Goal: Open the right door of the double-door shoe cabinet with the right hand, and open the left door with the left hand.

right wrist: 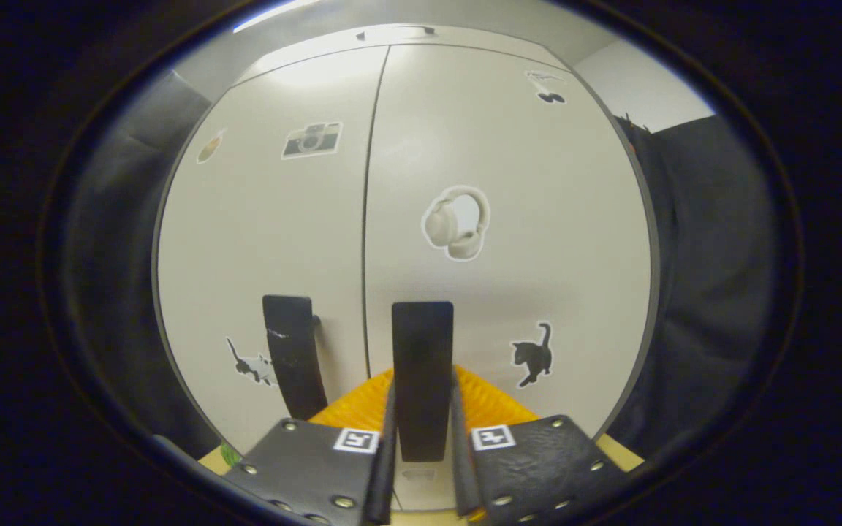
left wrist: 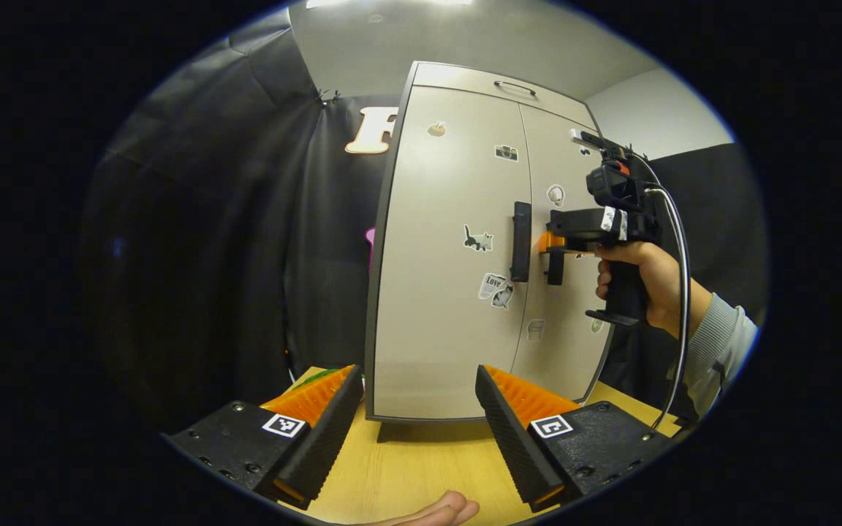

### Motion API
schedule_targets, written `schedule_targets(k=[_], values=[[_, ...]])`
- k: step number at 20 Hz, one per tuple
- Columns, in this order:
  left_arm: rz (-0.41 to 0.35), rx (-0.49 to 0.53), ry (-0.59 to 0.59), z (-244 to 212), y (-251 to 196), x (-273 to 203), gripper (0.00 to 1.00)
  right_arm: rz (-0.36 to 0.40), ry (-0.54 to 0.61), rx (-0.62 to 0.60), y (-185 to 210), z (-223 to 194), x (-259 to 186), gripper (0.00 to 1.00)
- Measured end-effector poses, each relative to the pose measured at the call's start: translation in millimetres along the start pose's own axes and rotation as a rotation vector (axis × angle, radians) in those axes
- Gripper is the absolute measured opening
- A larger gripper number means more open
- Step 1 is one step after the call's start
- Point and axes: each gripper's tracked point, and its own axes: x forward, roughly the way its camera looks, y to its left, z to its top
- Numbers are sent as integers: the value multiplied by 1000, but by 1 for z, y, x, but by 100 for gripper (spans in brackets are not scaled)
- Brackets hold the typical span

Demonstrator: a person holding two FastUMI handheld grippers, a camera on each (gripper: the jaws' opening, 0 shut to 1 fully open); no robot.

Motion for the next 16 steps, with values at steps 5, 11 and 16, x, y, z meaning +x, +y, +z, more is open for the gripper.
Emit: schedule_targets(k=[5,11,16], values=[[-16,21,13,5,-29,-3,96,76,25,-7,-5,-4,-14,19],[30,5,-28,18,-39,-38,96,176,30,-13,-33,-1,-74,18],[52,25,-51,29,-49,-61,96,221,27,11,-67,2,-113,19]])
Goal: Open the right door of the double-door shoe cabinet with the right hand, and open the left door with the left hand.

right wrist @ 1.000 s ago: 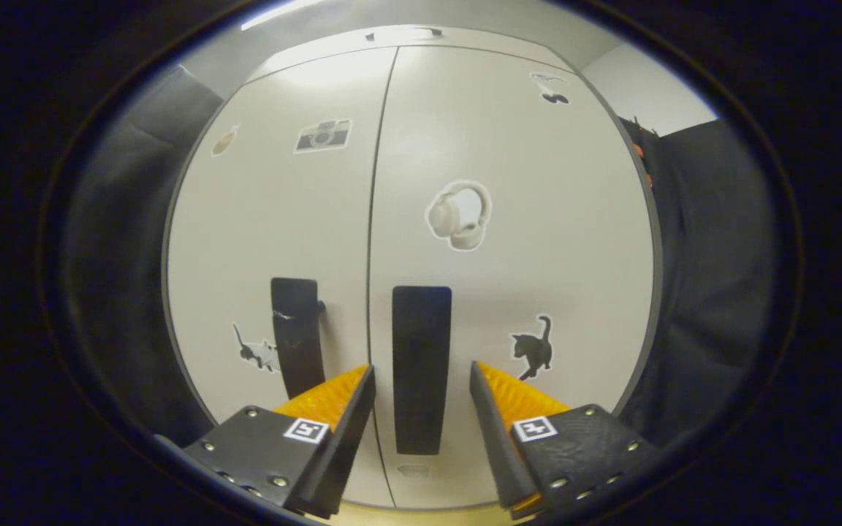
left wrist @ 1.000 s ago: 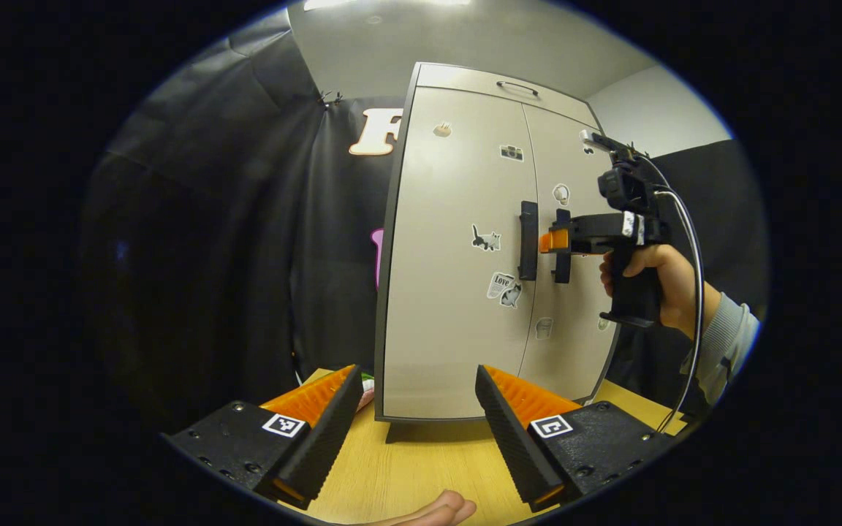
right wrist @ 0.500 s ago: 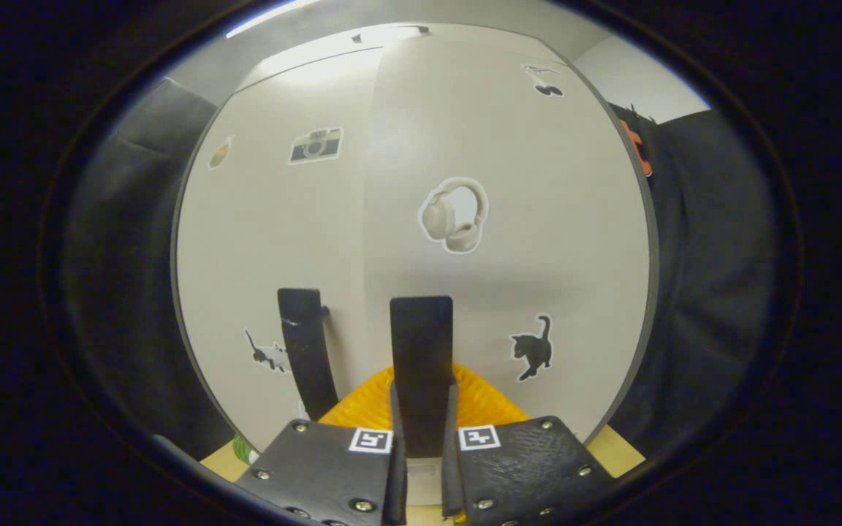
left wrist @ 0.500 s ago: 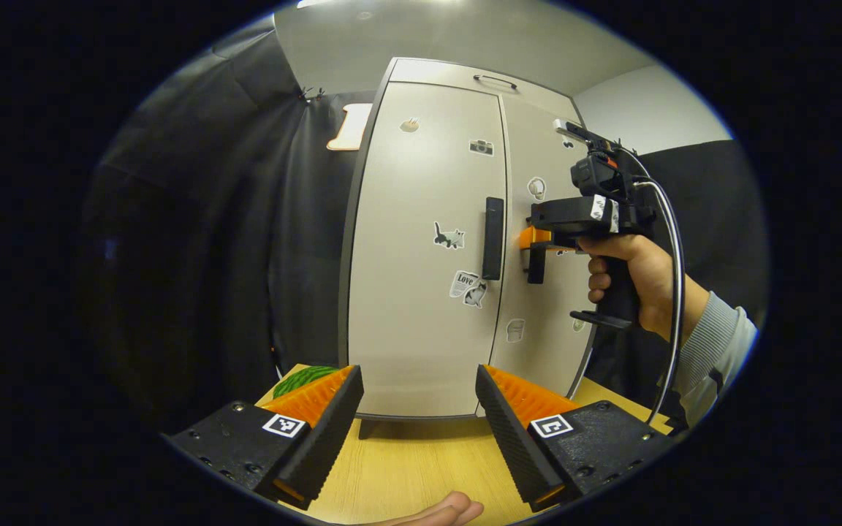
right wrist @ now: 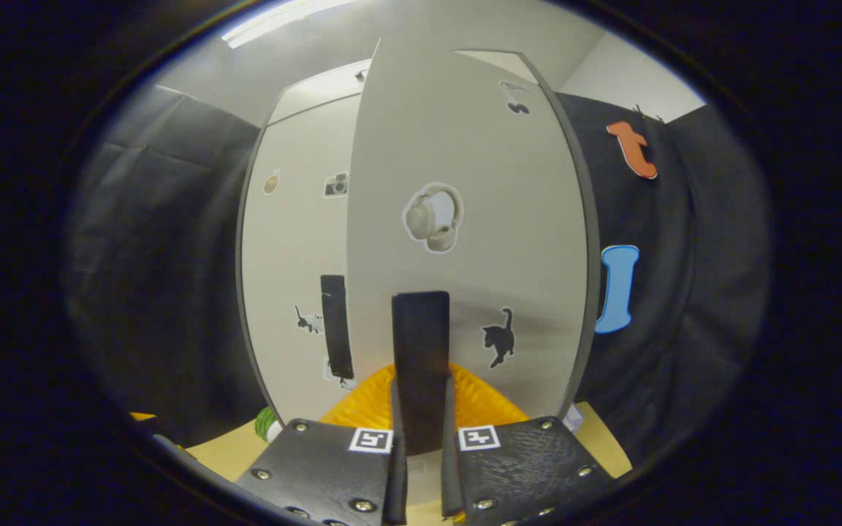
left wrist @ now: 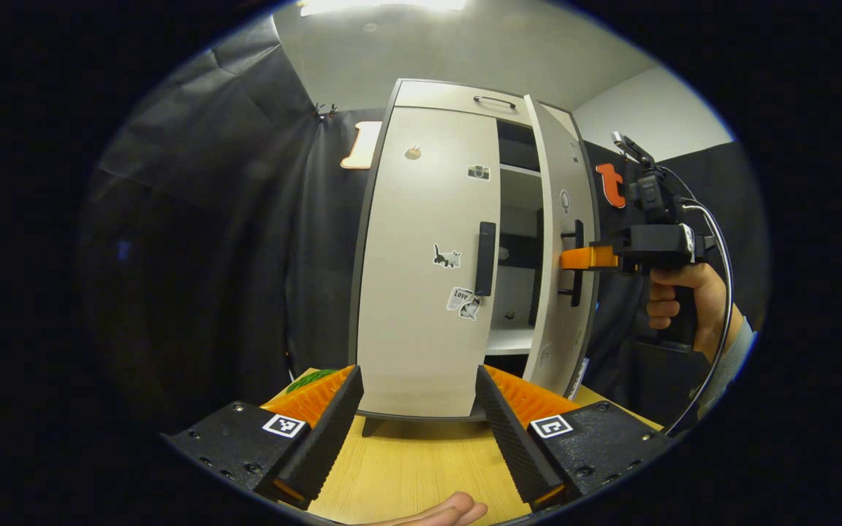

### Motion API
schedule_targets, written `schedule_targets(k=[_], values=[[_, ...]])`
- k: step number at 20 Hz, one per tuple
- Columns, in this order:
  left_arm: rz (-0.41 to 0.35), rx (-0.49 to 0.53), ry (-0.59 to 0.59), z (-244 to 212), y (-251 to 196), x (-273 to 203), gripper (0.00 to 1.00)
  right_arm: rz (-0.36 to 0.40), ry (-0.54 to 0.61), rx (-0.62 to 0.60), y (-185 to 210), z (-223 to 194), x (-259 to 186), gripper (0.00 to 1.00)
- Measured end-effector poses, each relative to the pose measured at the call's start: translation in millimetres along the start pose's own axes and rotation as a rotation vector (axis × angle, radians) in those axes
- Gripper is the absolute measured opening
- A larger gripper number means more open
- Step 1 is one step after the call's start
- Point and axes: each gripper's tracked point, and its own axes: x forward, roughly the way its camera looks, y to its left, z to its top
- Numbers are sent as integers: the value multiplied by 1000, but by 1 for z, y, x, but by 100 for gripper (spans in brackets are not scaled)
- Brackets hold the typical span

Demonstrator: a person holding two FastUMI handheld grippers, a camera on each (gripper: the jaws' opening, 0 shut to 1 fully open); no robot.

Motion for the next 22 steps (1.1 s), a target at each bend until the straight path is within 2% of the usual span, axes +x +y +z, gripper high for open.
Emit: schedule_targets(k=[6,10,11,13,15,19,22], values=[[-1,9,-48,15,-16,-23,96,-6,1,-8,-44,7,-46,18],[-25,20,-55,16,-32,-28,96,-5,3,2,-63,9,-61,18],[-35,23,-48,14,-36,-27,92,-4,3,4,-66,9,-62,18],[-41,21,-36,10,-37,-27,96,-3,2,15,-72,9,-65,18],[-33,10,-34,9,-32,-25,93,-8,-7,16,-78,9,-68,18],[-18,12,-38,9,-21,-23,96,-42,-20,33,-104,11,-79,17],[-17,10,-38,7,-18,-23,96,-105,-38,69,-143,13,-81,17]])
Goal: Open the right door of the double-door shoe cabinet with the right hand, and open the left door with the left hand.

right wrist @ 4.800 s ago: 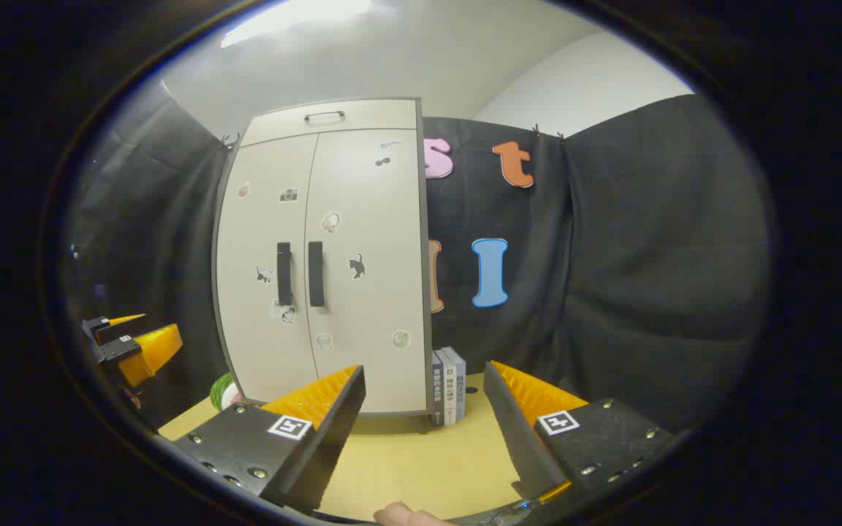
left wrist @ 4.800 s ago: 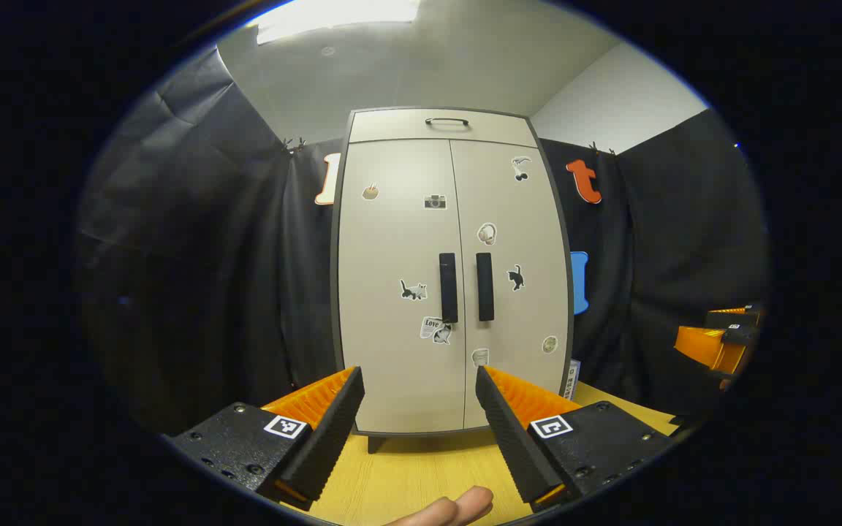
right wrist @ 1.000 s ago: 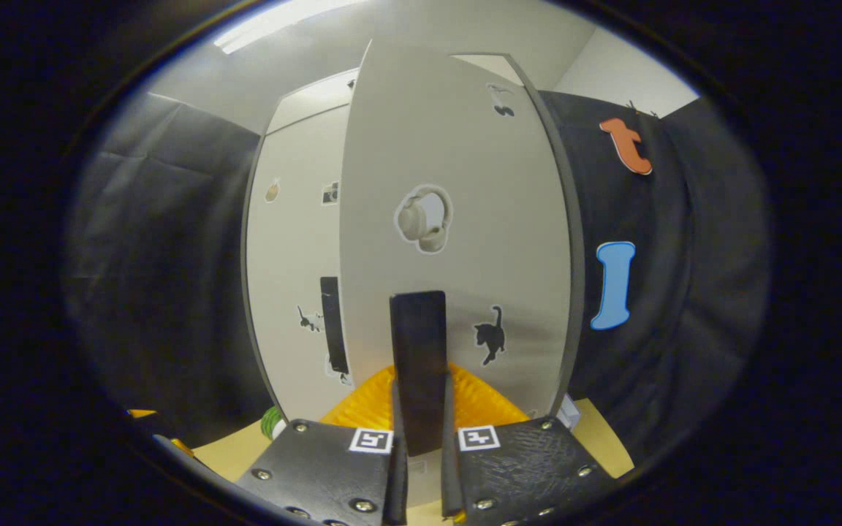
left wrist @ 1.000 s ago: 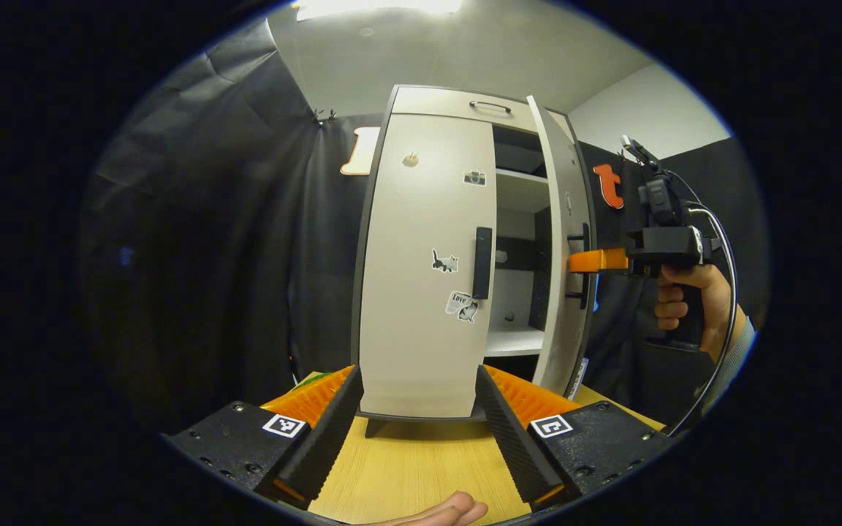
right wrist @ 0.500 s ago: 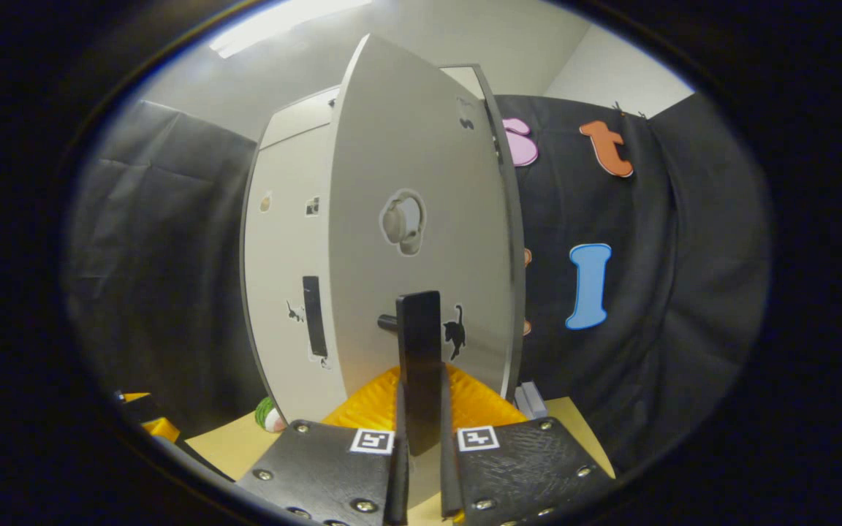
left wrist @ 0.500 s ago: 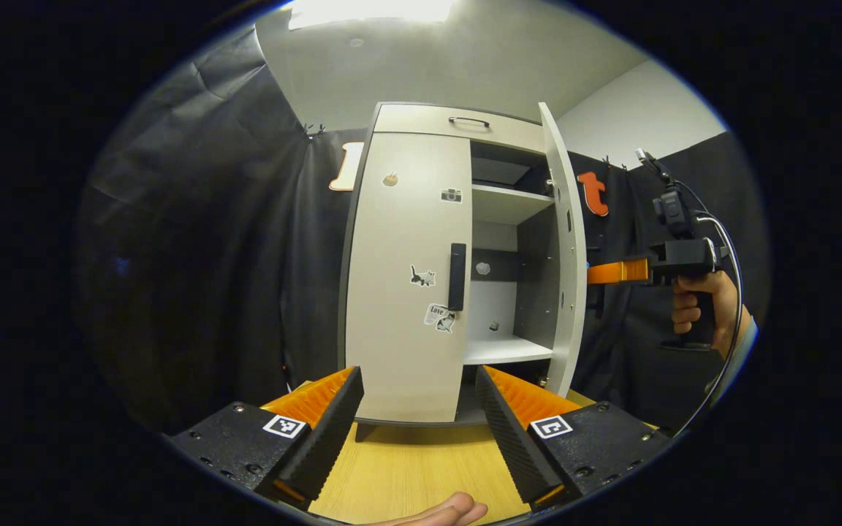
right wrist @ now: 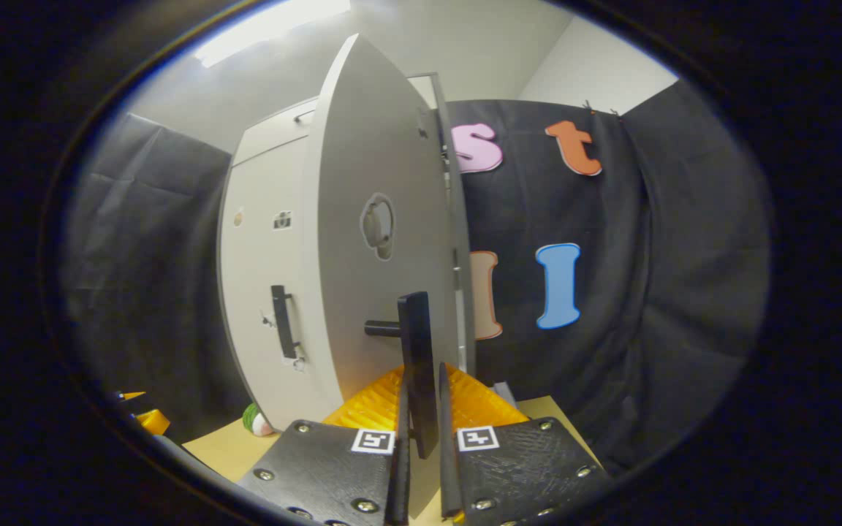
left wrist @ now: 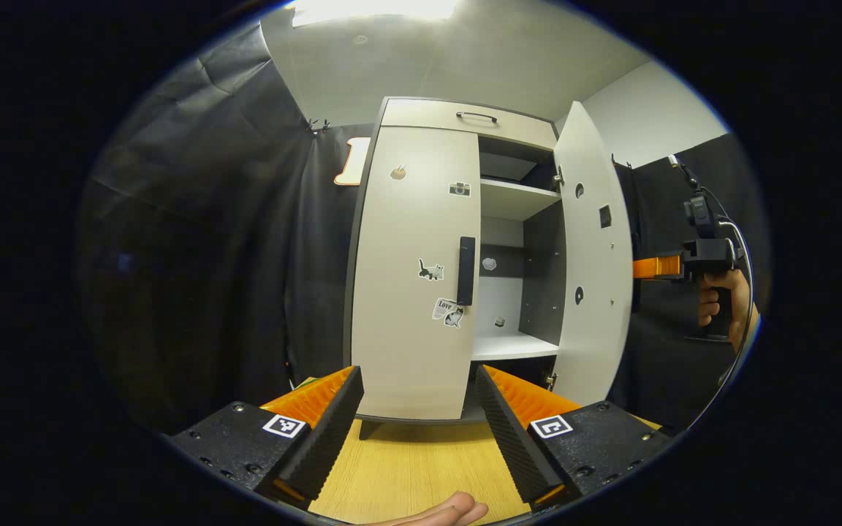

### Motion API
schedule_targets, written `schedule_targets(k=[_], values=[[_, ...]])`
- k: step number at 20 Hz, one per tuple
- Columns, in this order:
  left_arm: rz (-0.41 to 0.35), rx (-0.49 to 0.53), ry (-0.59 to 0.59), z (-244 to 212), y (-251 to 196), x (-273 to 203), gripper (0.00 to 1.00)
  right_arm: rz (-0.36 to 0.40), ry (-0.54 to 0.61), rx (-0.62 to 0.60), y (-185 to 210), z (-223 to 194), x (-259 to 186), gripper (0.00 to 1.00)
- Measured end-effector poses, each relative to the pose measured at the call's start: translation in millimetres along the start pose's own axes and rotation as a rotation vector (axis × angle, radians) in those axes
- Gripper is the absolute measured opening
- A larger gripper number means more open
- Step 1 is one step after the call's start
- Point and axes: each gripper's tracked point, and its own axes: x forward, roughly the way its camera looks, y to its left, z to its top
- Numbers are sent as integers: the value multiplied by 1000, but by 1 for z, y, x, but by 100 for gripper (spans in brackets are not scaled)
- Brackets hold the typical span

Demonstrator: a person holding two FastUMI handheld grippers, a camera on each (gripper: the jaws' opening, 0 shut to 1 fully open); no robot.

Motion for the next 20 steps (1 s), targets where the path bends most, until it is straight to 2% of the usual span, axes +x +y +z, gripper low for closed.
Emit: schedule_targets(k=[1,2,4,6,7,9,10,13,15,16,19,20], values=[[-3,-2,1,-1,1,0,96,-61,-2,18,-18,2,-3,17],[-2,-6,3,-2,2,1,92,-108,-28,33,-50,3,3,1],[1,-3,7,-3,5,3,96,-5,-9,117,-53,3,2,0],[9,1,7,-2,9,6,92,27,-6,132,-44,2,7,0],[15,2,12,-2,11,7,96,21,-6,94,-48,2,6,1],[15,4,13,1,14,11,92,17,-6,69,-48,4,4,0],[15,11,15,1,17,15,96,14,-1,66,-47,4,3,1],[2,40,-13,11,20,30,96,-13,-18,22,-53,2,0,4],[6,61,-26,15,23,45,96,-69,-55,-29,-64,7,-9,22],[7,68,-32,17,22,53,96,-70,-69,-49,-65,7,-19,36],[-19,79,-59,28,10,85,95,-138,-112,-57,-68,5,-57,78],[-34,76,-58,30,3,97,95,-151,-121,-56,-67,1,-71,86]])
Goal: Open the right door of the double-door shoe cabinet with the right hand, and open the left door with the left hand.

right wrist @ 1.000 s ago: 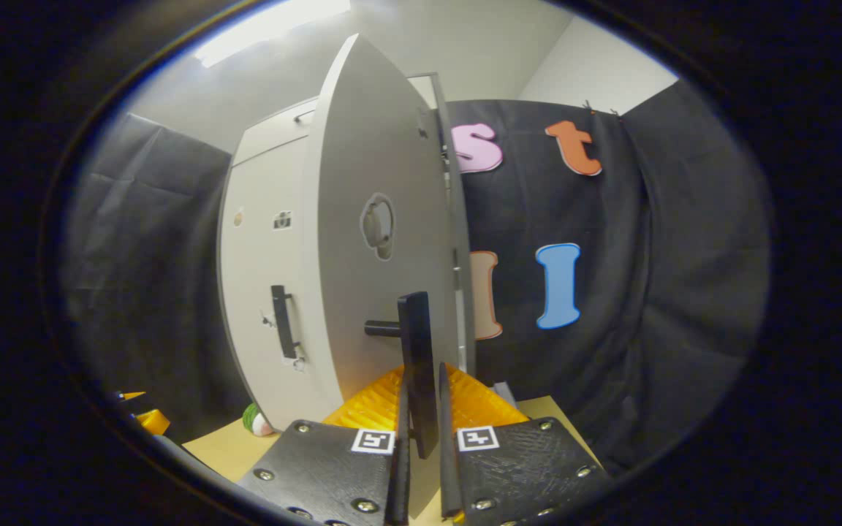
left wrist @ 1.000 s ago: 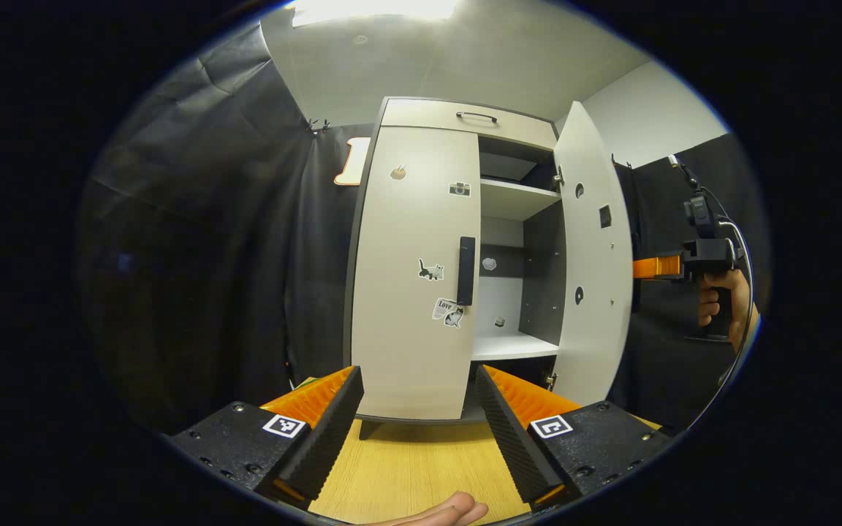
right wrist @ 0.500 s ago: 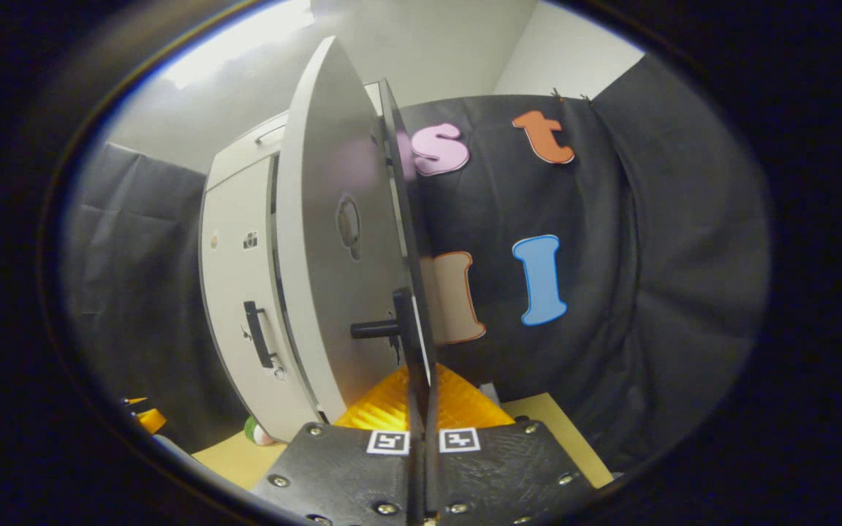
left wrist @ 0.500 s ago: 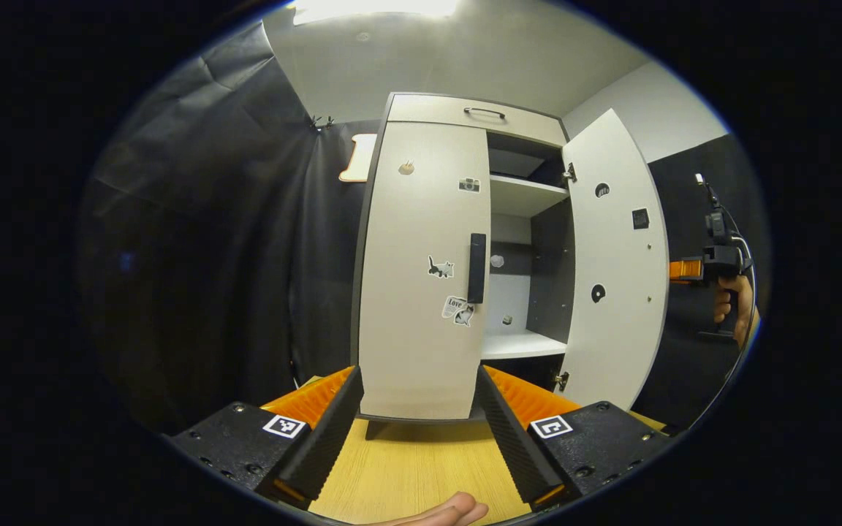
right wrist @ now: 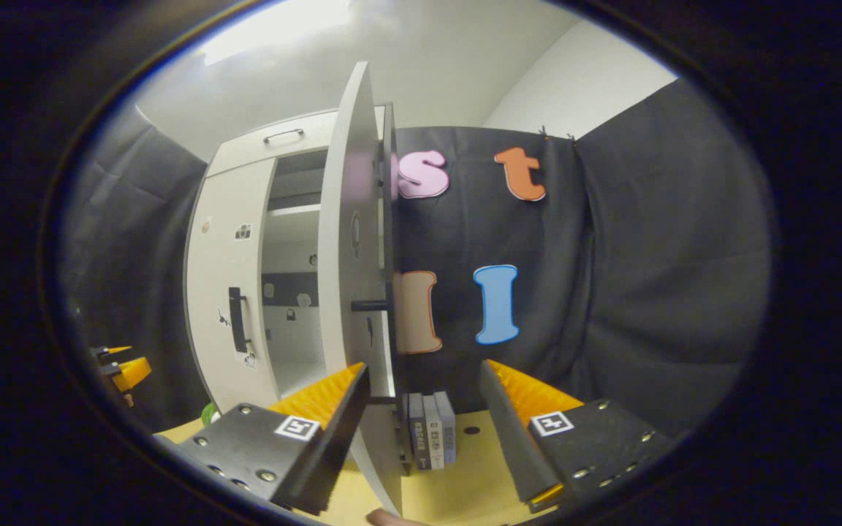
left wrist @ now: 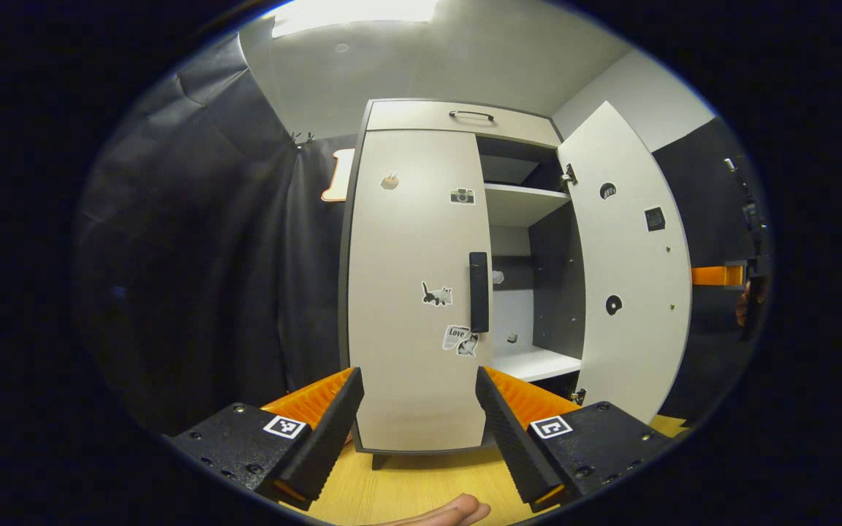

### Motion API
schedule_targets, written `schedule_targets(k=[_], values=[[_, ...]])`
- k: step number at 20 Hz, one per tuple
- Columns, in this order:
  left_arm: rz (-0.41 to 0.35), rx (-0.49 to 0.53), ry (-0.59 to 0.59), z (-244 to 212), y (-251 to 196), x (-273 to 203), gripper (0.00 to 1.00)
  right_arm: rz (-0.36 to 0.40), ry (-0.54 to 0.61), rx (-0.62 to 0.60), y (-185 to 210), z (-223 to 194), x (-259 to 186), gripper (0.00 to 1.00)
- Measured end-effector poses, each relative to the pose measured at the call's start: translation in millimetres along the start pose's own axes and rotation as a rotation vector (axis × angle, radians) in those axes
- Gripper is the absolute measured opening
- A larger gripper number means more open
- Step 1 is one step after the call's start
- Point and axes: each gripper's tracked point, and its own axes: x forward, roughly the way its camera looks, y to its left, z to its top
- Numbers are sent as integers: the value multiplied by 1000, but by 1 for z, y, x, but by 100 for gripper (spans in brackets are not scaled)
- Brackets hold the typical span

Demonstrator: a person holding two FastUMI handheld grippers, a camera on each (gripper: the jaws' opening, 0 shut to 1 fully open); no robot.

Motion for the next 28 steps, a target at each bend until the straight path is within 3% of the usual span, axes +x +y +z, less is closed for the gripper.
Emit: schedule_targets(k=[3,5,6,10,11,12,14,16,17,21,24,28], values=[[-57,-44,36,0,-26,37,96,-38,20,18,0,-26,-54,99],[-75,-61,45,7,-41,64,96,-54,54,49,5,-53,-88,94],[-79,-62,44,13,-47,77,96,-50,59,65,11,-61,-101,98],[-22,-58,47,25,-54,130,96,-9,51,10,35,-83,-140,100],[-8,-50,50,27,-55,141,96,-11,43,-6,38,-85,-148,94],[-3,-44,55,27,-57,151,96,-12,31,-3,44,-87,-155,99],[1,-44,53,33,-62,168,96,8,16,5,59,-95,-171,94],[15,-50,55,36,-64,182,96,29,8,-6,72,-101,-183,99],[16,-54,54,39,-67,189,95,34,6,-12,78,-102,-186,94],[58,-18,72,37,-62,208,92,85,13,-39,101,-114,-199,94],[23,-1,63,38,-72,218,90,89,20,-81,101,-117,-199,99],[35,7,105,25,-71,228,74,87,23,-48,100,-116,-200,99]])
